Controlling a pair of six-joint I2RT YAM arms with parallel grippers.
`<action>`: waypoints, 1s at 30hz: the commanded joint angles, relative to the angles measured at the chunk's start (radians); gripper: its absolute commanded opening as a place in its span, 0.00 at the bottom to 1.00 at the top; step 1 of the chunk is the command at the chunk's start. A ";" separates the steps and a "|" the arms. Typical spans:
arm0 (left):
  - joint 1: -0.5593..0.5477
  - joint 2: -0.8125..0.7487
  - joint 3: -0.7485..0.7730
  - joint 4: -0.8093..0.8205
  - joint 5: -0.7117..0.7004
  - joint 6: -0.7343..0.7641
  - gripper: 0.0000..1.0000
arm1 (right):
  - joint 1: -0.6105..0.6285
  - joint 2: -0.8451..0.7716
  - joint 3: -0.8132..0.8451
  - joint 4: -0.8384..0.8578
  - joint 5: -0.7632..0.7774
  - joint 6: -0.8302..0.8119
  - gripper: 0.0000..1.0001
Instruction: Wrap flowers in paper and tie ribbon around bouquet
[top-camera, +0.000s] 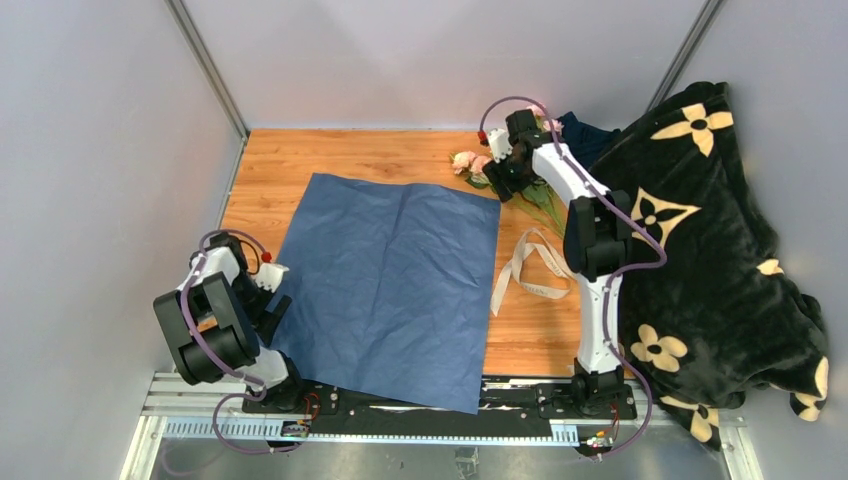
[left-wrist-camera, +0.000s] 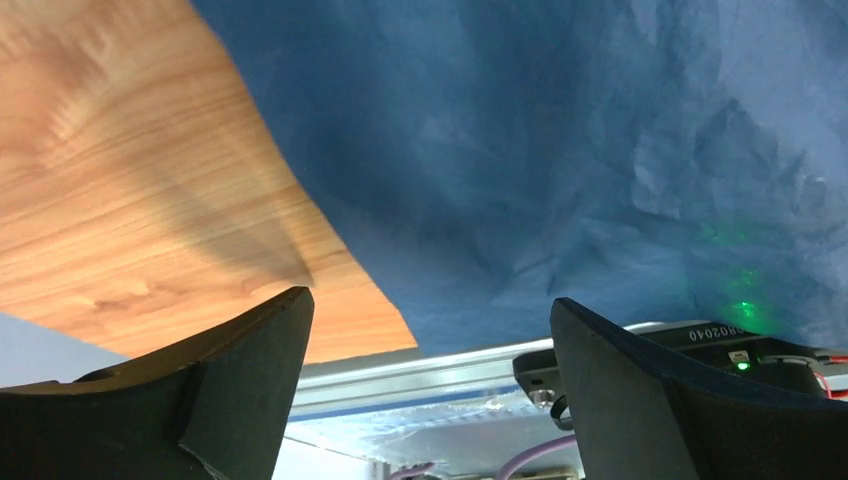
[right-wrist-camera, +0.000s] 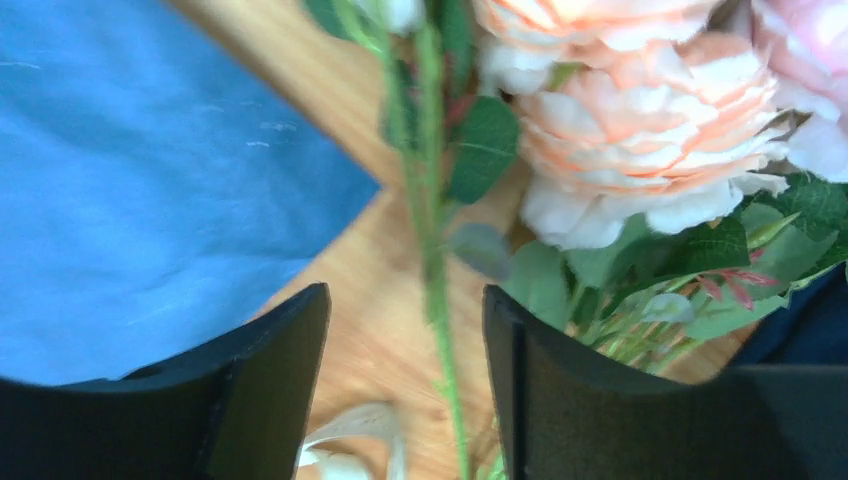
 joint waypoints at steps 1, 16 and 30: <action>-0.016 0.027 -0.031 0.107 -0.010 0.025 0.95 | 0.067 -0.160 -0.075 0.100 -0.247 0.028 0.72; -0.033 0.082 -0.052 0.196 -0.048 0.002 0.95 | 0.169 0.359 0.480 0.231 -0.541 0.390 0.94; -0.033 0.087 -0.038 0.214 -0.041 0.009 0.95 | 0.170 0.383 0.426 0.155 -0.757 0.414 0.66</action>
